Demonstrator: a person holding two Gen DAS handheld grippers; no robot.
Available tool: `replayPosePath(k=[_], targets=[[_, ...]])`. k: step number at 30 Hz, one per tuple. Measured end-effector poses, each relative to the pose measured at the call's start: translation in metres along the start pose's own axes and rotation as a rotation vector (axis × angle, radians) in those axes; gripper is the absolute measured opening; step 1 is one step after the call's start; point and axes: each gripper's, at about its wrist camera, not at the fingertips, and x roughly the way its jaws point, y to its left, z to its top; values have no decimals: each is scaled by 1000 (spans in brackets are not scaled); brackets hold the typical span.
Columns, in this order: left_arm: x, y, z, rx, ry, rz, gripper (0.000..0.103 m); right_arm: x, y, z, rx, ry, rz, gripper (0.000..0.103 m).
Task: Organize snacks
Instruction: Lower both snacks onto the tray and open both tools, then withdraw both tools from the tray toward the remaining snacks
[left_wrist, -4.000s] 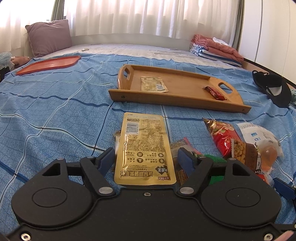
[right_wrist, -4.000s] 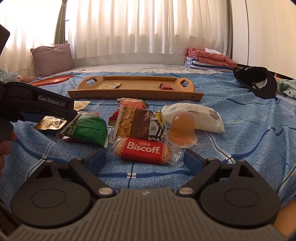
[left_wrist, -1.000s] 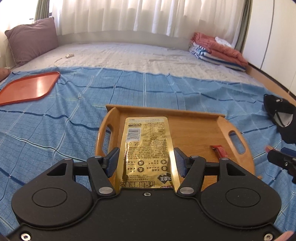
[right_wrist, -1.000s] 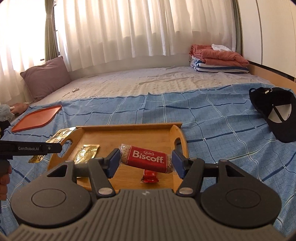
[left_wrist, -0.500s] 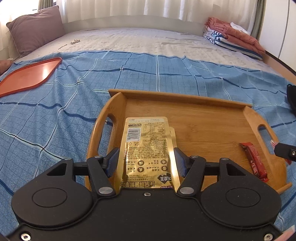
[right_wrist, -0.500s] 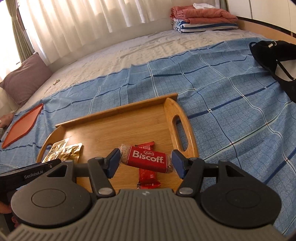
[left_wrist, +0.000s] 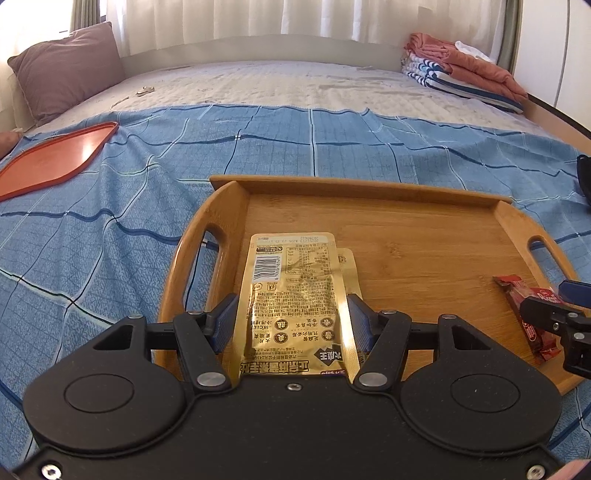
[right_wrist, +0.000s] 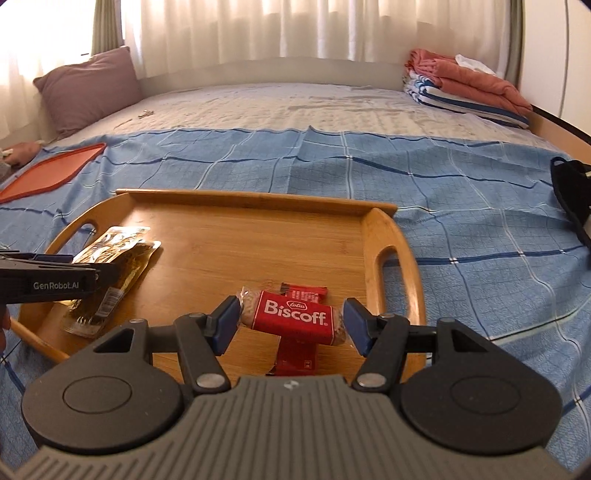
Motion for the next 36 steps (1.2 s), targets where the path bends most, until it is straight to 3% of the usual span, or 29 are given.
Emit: replayPosePath(k=[11,12,13,15,18,27,36], targets=[[6,3,-4,-14,-5,-11,61,9,0,-9,-19,10,-4,67],[6,3,-4,-16,-5,-12,62,9,0,-10,-21,8,-4,67],[5,4,-4,-20,-6,-13,70,8,0,-10,-23,4,-4,68],[3,5,-3,-26,-9,-21,82,6,0,-10,-25,-5,2,80],[-7,4,-1,-19,-21,-49,83,-1,1,-9,-15,-26,10,89],[-60,9,-7,24,-52,-66,88,-42,8,-5,-17,-66,17,93],[-141,21,-38,80,-108,-112,92,-106,21,-18,-50,-130,43,98]])
